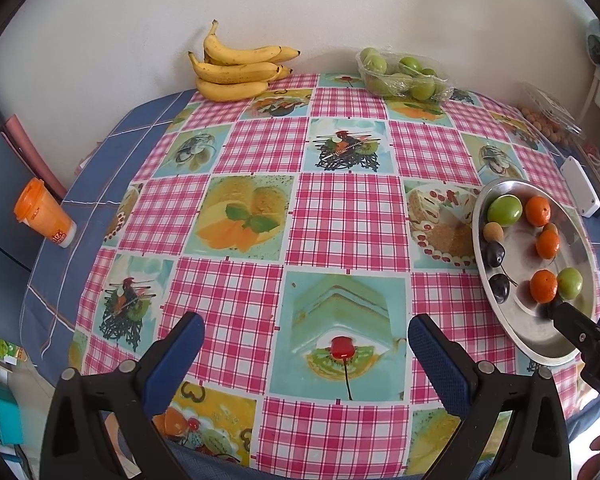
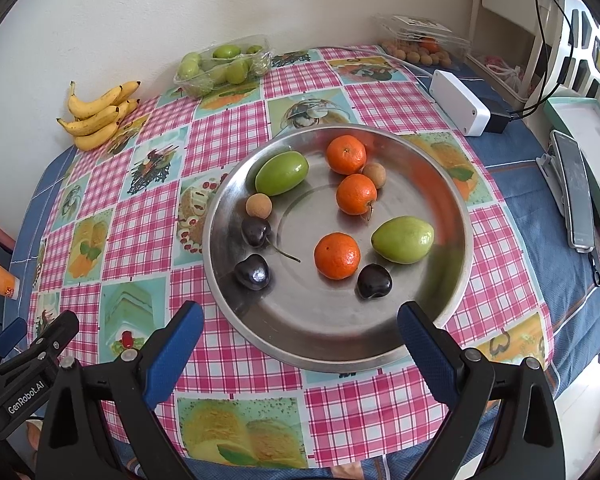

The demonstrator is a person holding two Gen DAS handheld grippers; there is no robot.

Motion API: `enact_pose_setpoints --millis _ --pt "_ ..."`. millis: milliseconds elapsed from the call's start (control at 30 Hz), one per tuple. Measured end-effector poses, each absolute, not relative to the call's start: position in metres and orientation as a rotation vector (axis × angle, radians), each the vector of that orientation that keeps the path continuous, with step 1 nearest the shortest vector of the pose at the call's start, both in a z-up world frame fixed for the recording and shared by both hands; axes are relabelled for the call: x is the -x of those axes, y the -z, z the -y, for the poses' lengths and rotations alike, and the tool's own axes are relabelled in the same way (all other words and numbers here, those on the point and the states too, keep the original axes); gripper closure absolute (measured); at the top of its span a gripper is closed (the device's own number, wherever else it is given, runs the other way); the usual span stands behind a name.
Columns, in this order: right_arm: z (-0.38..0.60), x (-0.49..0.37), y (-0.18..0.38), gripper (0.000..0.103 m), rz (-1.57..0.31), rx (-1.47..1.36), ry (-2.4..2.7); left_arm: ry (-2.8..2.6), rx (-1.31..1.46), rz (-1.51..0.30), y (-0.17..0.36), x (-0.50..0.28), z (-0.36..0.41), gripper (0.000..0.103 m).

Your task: Organize fruits

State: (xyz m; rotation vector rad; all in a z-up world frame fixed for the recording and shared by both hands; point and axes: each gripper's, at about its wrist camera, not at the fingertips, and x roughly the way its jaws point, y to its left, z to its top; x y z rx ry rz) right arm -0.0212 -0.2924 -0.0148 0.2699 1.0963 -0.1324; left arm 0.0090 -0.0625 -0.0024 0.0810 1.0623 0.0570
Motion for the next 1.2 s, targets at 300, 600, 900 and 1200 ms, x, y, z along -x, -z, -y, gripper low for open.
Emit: enact_pose_setpoints --millis 300,600,900,1200 --pt "0.2924 0.021 0.0149 0.005 -1.096 -0.269 0.132 -0.059 -0.076 -1.063 0.002 -0.0095 0.0617 0.0" --pt "0.292 0.021 0.0148 0.005 -1.096 -0.269 0.133 -0.062 -0.073 -1.063 0.0018 -0.0092 0.0606 0.0" --pt "0.2911 0.0212 0.0152 0.005 -1.097 -0.269 0.134 -0.063 -0.073 -1.063 0.0016 -0.0093 0.0603 0.0" --pt "0.2912 0.021 0.0154 0.005 -1.097 -0.269 0.134 -0.063 -0.073 -1.063 0.0017 -0.0095 0.0597 0.0"
